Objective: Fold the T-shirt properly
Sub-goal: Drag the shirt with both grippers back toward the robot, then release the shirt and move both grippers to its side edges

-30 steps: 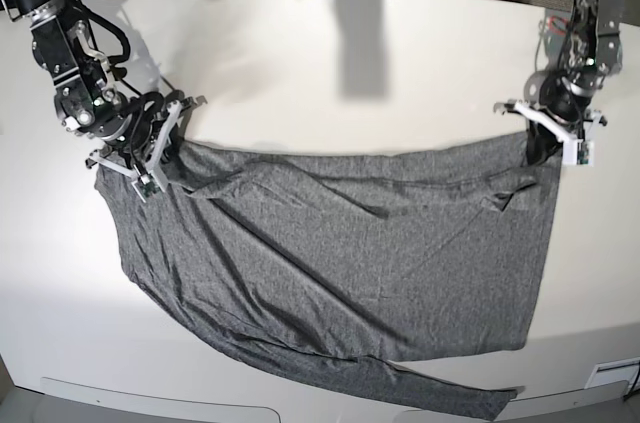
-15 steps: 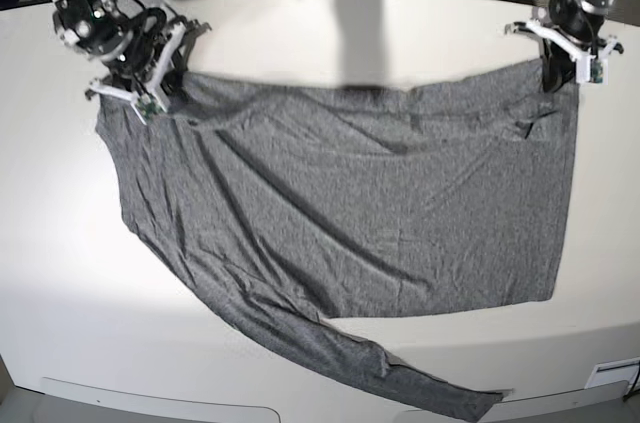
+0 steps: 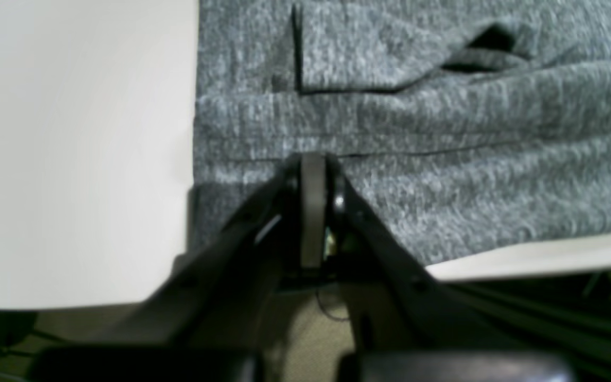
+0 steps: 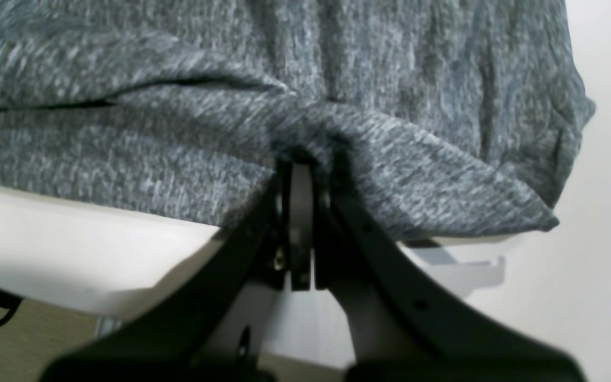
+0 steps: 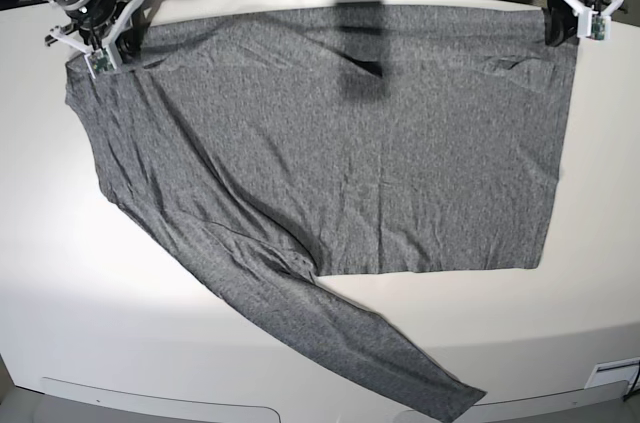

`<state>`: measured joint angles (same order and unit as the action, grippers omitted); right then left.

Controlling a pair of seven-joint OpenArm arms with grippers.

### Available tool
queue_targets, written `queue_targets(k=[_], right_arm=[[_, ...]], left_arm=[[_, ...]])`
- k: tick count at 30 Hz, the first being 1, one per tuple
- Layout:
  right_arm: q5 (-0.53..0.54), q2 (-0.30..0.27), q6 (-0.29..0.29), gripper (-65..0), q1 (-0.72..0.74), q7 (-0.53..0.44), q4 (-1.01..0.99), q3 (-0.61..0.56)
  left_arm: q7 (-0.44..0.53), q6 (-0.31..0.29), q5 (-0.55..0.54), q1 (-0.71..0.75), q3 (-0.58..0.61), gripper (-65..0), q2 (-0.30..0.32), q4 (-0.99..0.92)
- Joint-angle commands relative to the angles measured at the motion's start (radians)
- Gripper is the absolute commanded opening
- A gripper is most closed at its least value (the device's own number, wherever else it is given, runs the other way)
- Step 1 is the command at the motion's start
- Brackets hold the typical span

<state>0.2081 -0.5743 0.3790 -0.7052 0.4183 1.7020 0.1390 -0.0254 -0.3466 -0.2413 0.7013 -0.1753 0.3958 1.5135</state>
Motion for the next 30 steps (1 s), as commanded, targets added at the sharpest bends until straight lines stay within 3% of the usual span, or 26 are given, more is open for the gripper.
queue_targets(k=[1,6,21,30], right_arm=[[-0.03,-0.003,0.018,-65.0,-0.028,0.075,-0.007,0.012],[-0.029,0.018,0.056,-65.0,-0.058,0.079,-0.006,0.046],[-0.029,0.017,0.055,-65.0,-0.077,0.092,0.03,0.055],[-0.01,0.014,0.055,-65.0,-0.069,0.096,0.142,0.161]], left_arm=[[-0.096,0.006,0.036,0.029,0.004,-65.0,0.003,-0.003],[-0.098,0.006,0.035,0.031,0.004,-65.0,0.003,0.011],[-0.09,0.006,0.06,0.021,0.004,-65.0,0.004,0.05],[-0.152,0.007,0.063,-0.056,0.004,-65.0,0.005,0.171]])
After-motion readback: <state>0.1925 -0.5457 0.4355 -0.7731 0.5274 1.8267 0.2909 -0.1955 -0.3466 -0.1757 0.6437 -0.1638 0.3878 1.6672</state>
